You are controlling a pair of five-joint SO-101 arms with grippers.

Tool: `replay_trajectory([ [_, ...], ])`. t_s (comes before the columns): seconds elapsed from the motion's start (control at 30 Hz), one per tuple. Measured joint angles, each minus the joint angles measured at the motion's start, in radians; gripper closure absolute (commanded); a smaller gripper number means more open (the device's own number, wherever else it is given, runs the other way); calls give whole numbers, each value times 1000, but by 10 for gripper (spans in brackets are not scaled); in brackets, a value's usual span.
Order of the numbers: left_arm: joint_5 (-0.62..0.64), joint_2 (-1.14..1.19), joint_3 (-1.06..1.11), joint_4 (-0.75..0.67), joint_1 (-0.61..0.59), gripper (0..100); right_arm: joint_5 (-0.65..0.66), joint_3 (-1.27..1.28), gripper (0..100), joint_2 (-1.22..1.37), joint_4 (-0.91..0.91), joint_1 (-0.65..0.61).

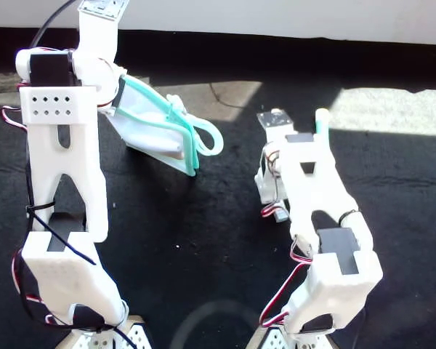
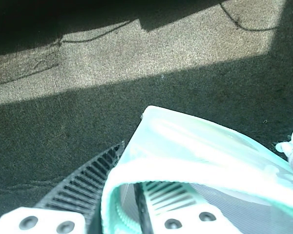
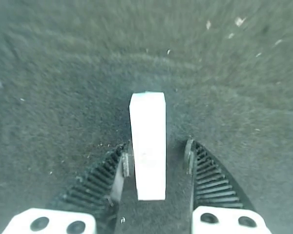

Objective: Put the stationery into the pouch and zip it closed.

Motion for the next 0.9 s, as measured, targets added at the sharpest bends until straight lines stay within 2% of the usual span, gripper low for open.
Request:
replay_trajectory([
  [0.9, 0, 0, 0, 0, 0, 991, -3, -199, 833, 195, -5, -26],
])
